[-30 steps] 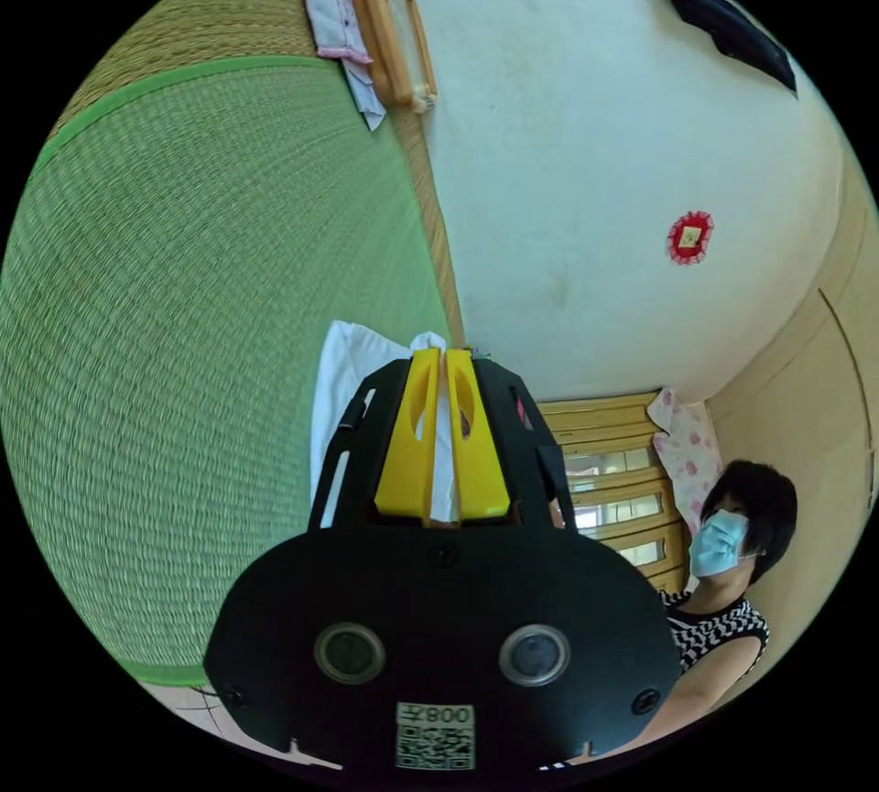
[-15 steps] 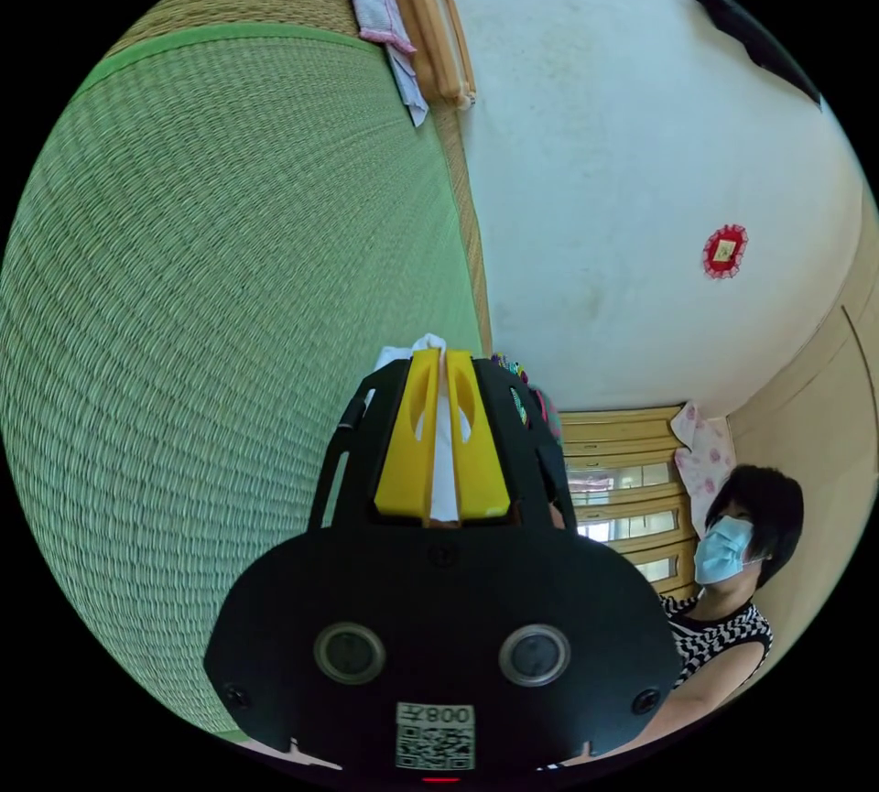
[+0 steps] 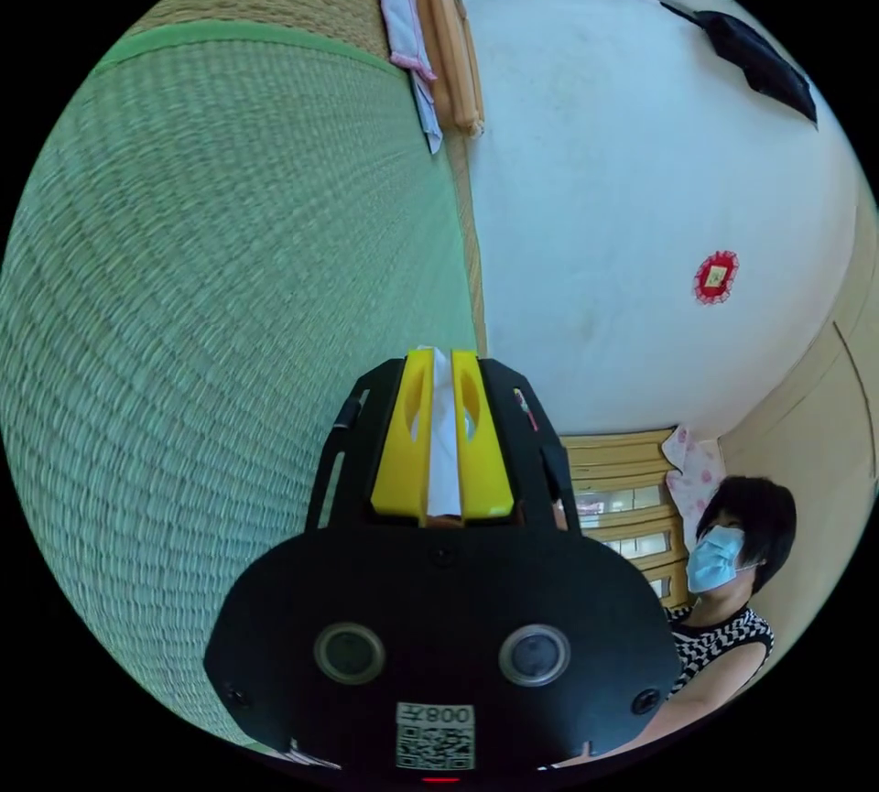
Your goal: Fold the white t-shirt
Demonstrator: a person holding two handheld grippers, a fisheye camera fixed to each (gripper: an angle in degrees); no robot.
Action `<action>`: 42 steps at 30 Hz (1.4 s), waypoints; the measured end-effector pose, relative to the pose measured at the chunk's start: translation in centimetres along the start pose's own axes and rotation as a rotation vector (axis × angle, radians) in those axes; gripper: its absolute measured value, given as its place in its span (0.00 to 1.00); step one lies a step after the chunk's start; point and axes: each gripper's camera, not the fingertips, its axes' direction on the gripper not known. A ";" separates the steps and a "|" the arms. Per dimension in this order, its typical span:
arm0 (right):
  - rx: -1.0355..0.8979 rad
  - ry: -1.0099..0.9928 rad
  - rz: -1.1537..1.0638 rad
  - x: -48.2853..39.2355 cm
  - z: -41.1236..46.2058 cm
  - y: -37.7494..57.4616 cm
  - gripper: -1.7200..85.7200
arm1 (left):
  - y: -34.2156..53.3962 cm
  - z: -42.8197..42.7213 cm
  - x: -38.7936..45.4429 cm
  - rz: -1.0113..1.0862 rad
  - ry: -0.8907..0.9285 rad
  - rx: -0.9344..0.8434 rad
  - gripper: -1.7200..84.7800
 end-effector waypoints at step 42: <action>-0.139 0.728 -0.573 -28.8 24.6 7.9 0.02 | 10.9 20.2 9.2 0.441 -0.531 -0.419 0.02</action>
